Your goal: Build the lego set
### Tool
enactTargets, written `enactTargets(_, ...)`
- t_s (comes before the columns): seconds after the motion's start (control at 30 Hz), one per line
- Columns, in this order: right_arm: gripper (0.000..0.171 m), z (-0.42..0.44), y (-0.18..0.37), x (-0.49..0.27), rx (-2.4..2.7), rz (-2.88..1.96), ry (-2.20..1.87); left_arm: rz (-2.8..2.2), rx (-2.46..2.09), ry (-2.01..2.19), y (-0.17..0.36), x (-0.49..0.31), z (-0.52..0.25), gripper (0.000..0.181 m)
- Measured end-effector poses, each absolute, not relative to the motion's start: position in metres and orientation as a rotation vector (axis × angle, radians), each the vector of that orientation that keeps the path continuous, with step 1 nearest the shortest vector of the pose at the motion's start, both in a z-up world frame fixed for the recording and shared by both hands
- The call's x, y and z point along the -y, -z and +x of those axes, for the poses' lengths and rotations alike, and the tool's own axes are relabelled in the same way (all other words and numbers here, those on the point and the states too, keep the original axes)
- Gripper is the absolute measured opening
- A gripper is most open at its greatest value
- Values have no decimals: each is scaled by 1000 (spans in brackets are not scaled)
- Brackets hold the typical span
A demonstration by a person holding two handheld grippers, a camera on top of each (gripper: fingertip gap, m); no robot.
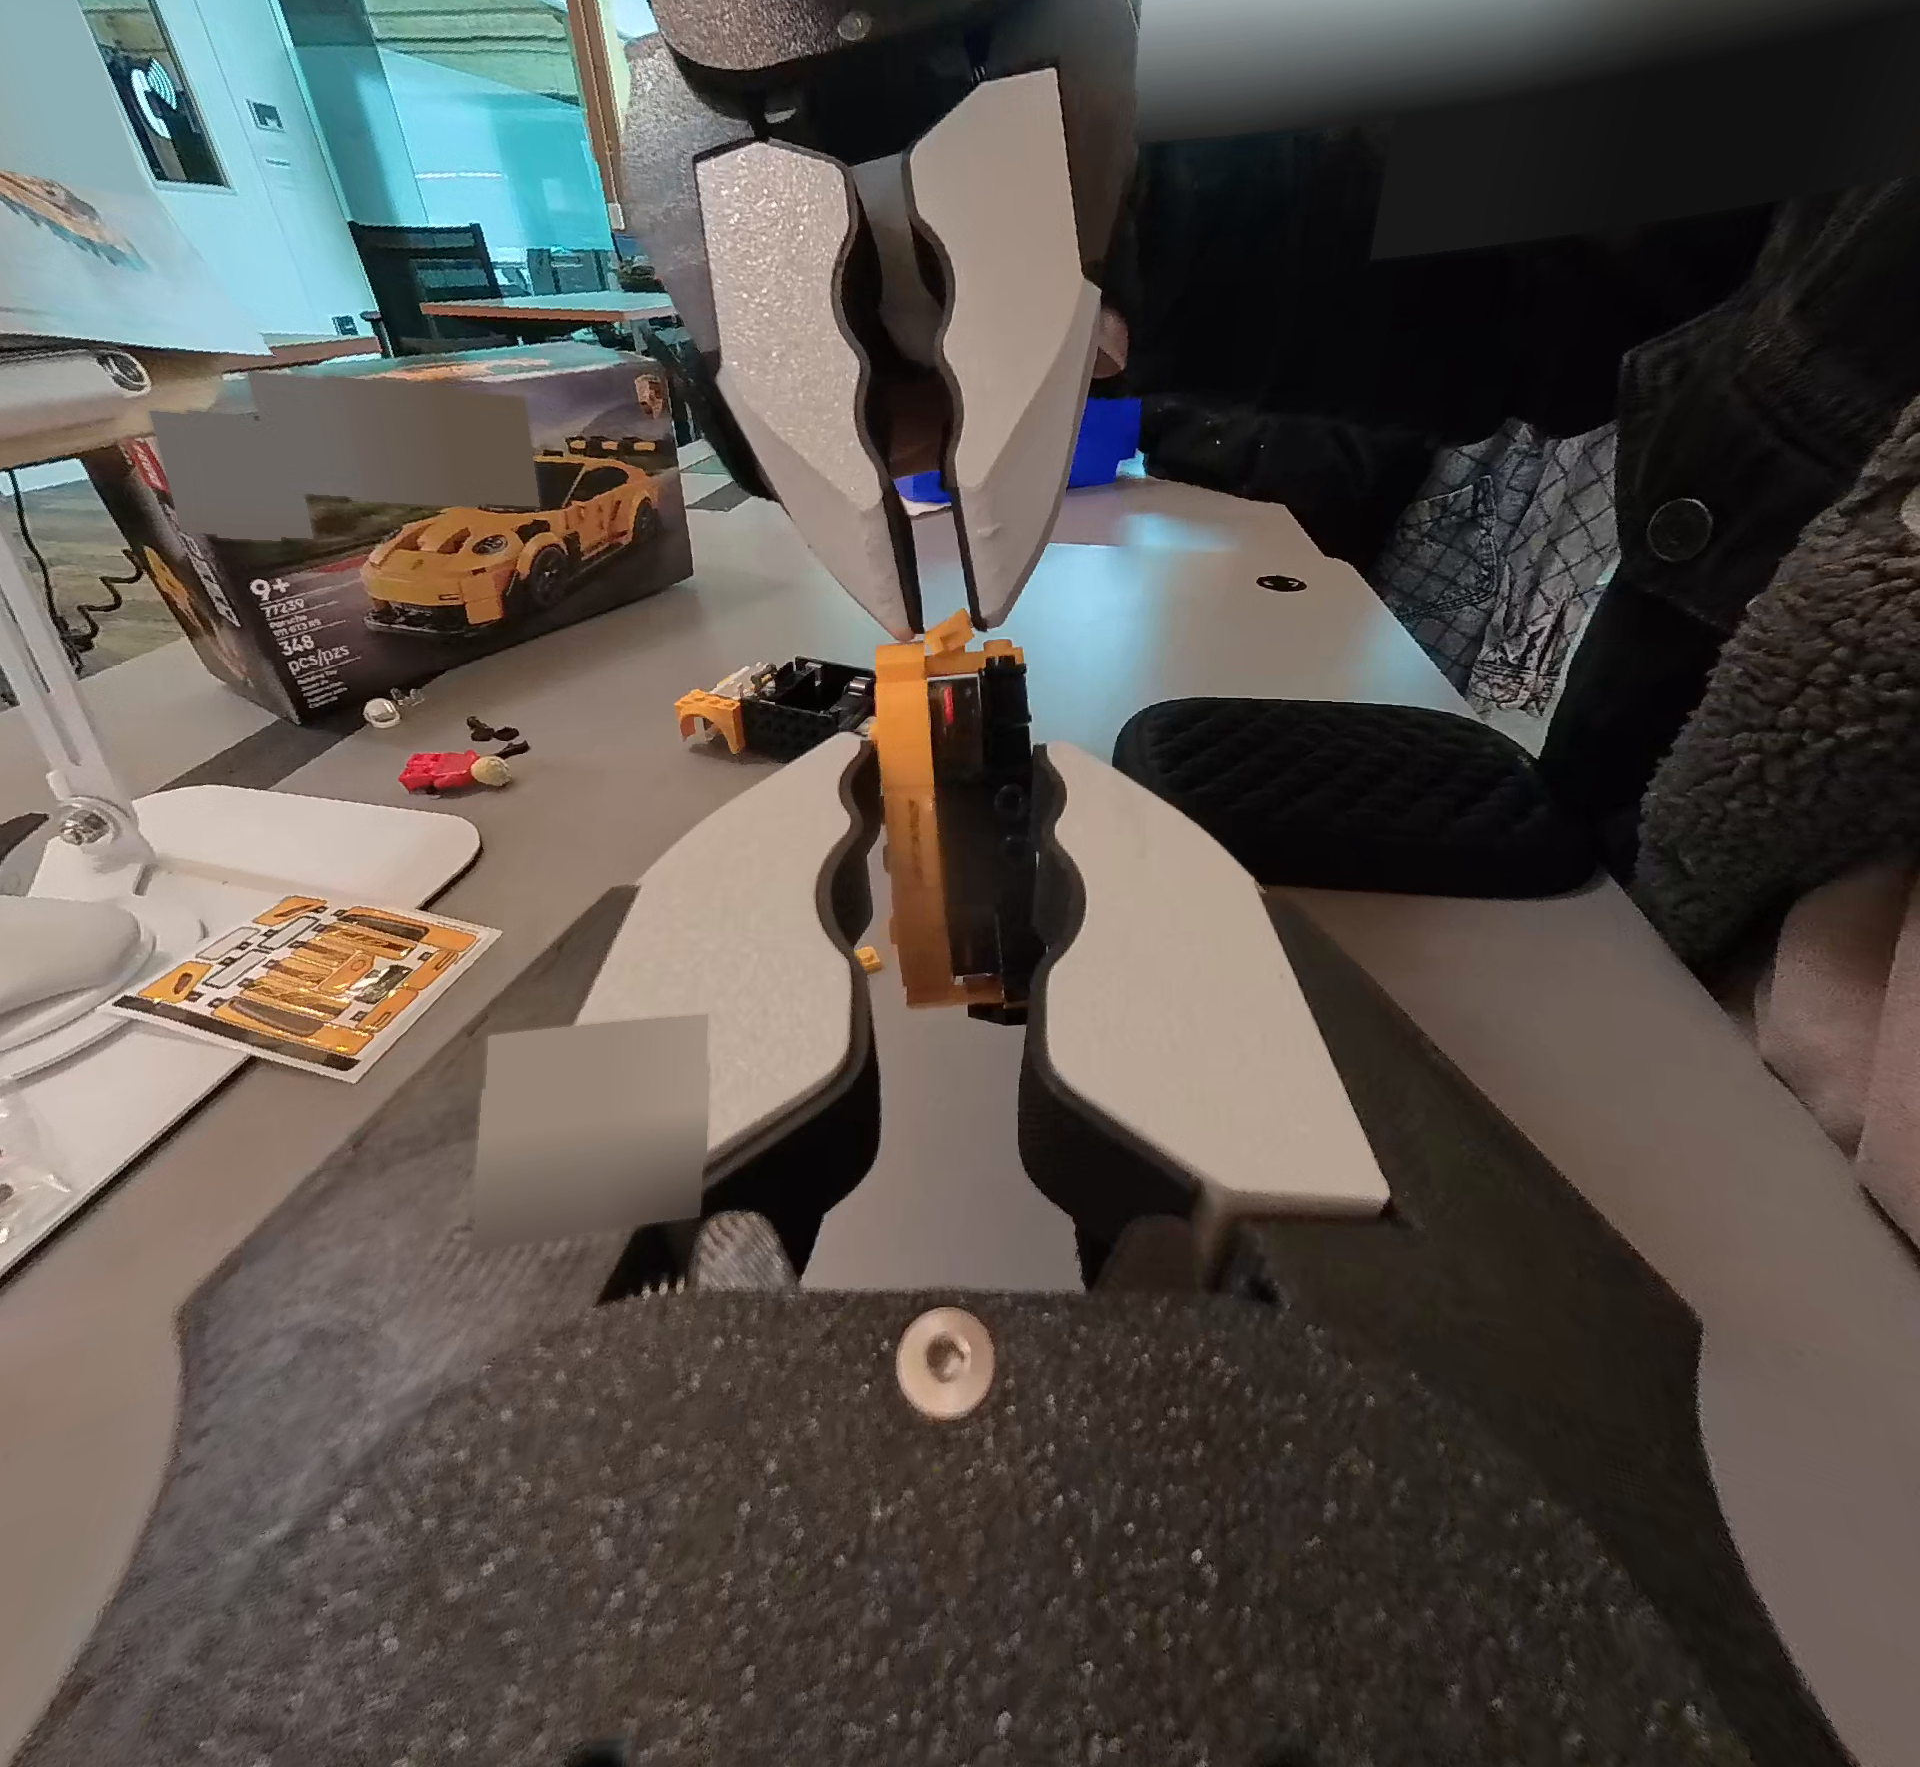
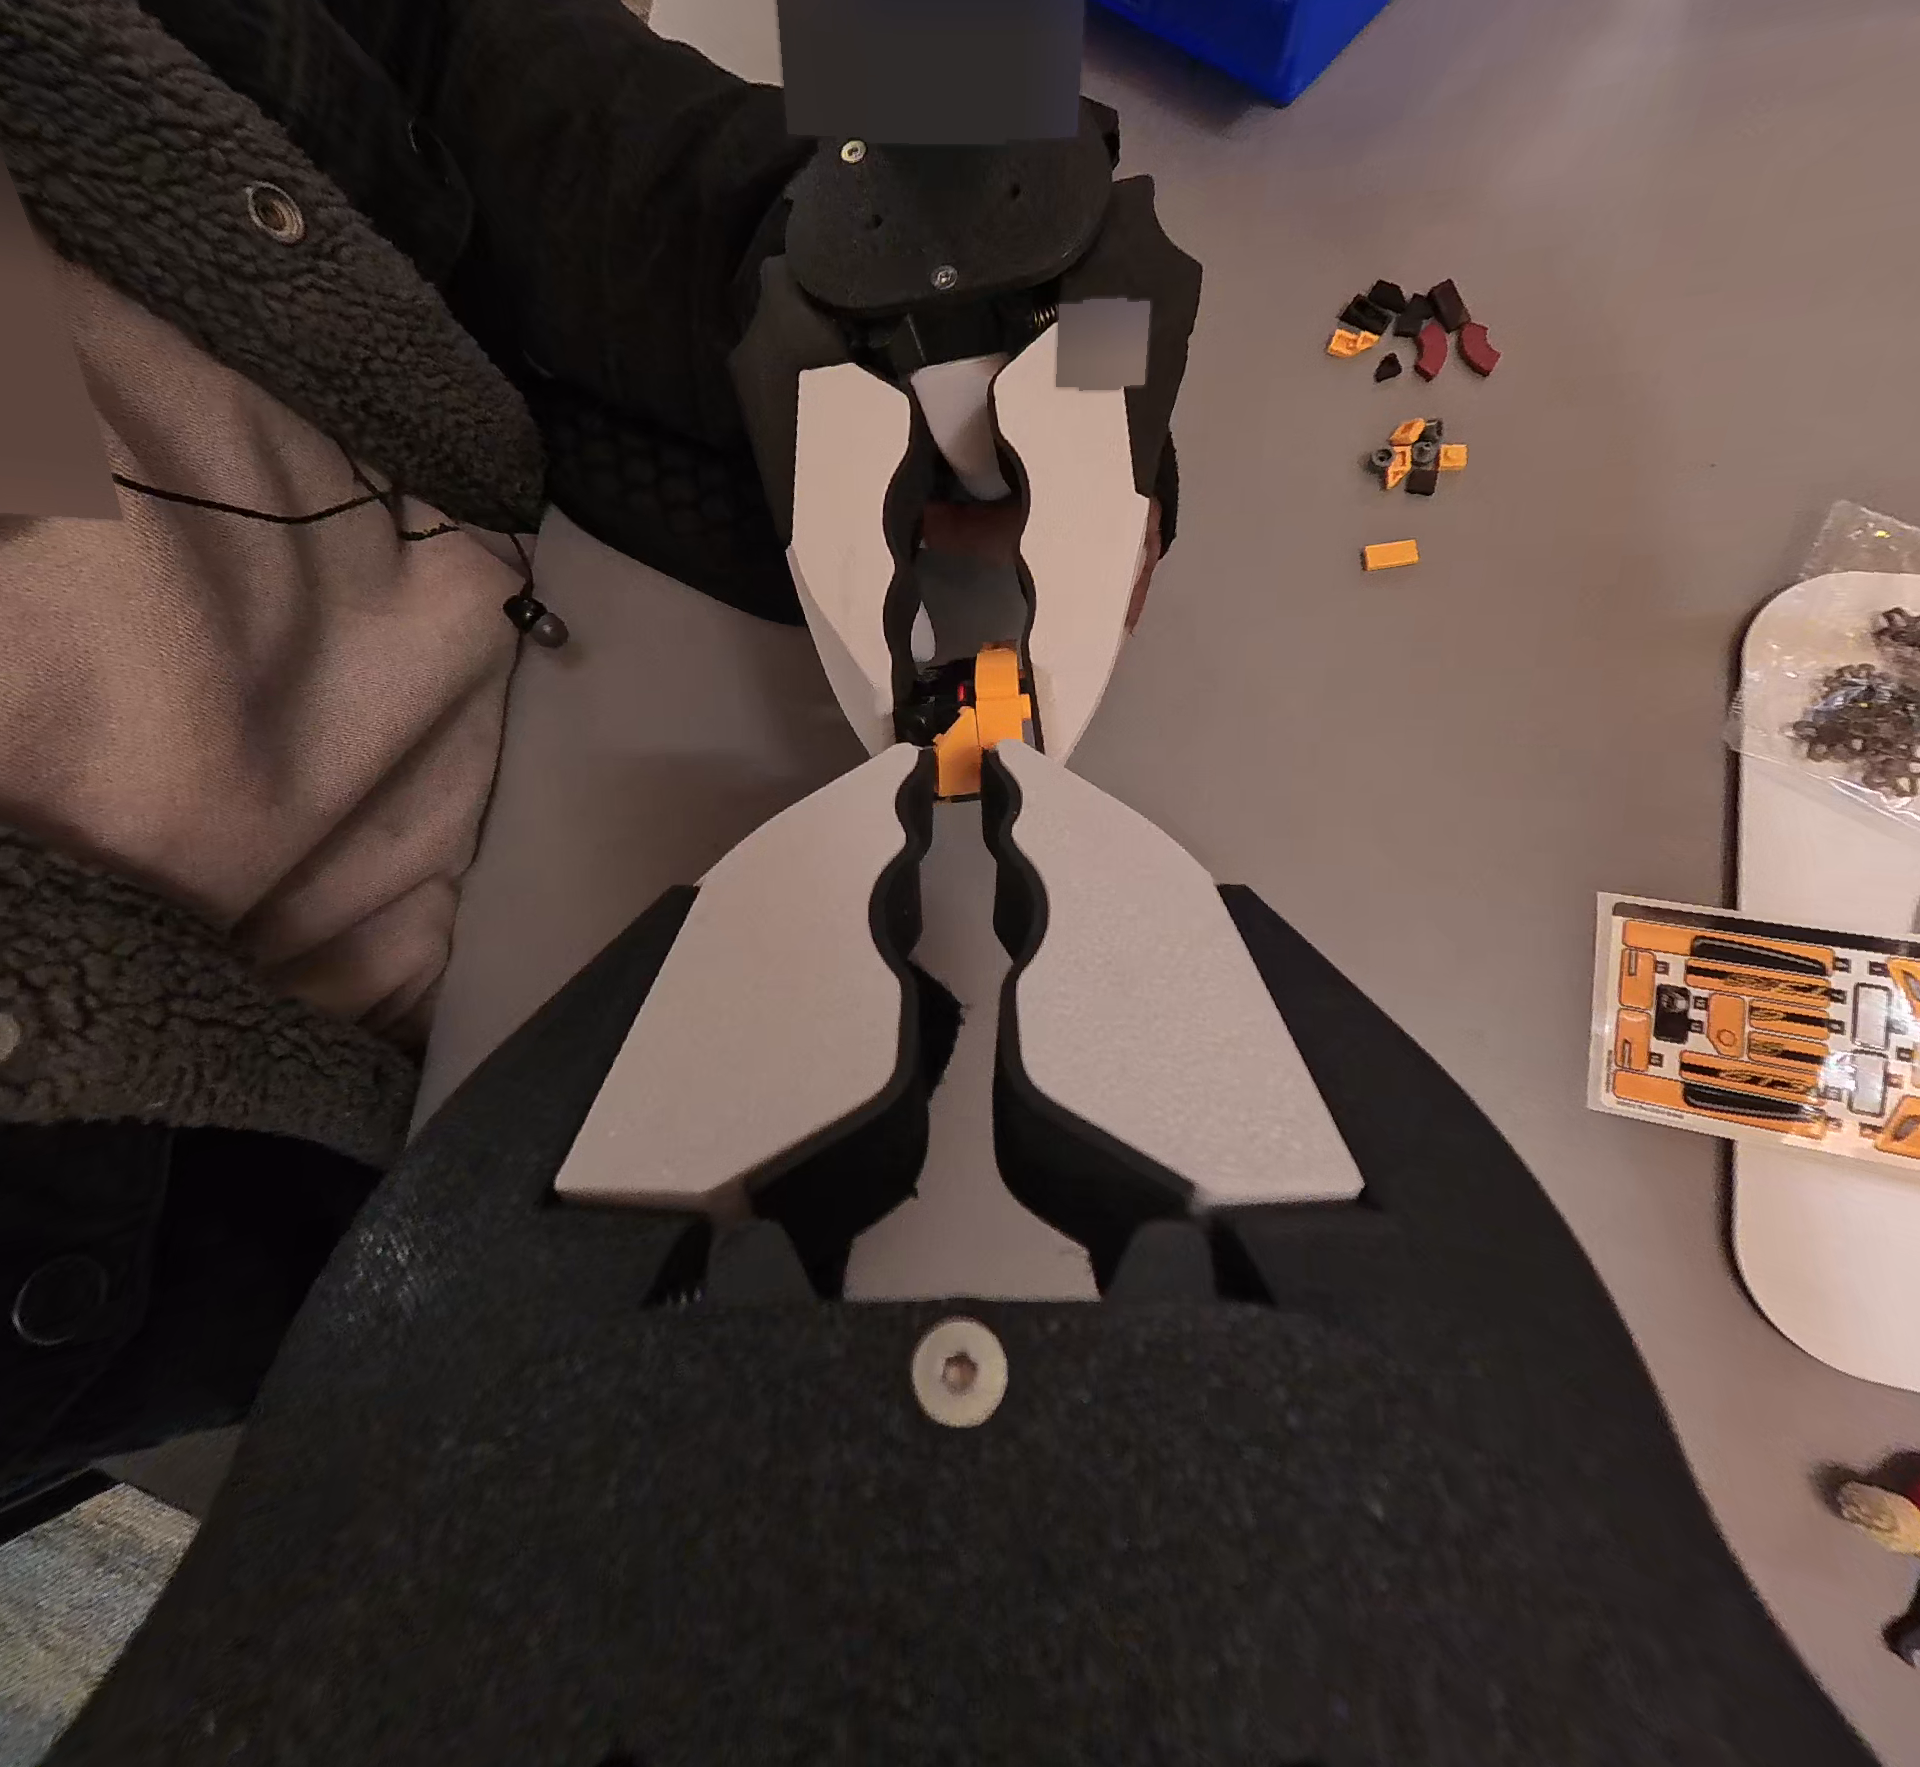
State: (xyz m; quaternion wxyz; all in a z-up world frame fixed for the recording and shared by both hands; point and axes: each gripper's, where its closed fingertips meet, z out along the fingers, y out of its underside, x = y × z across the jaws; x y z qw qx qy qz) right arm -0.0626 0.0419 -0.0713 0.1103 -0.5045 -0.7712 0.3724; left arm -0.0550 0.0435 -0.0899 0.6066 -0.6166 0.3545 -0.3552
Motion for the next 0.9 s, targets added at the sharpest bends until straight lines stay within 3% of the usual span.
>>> enactTargets(0.9, 11, -67, 66, -40, 2253, -1482, -1143, -1411, -784, 864, 85, -43, -57, 27)
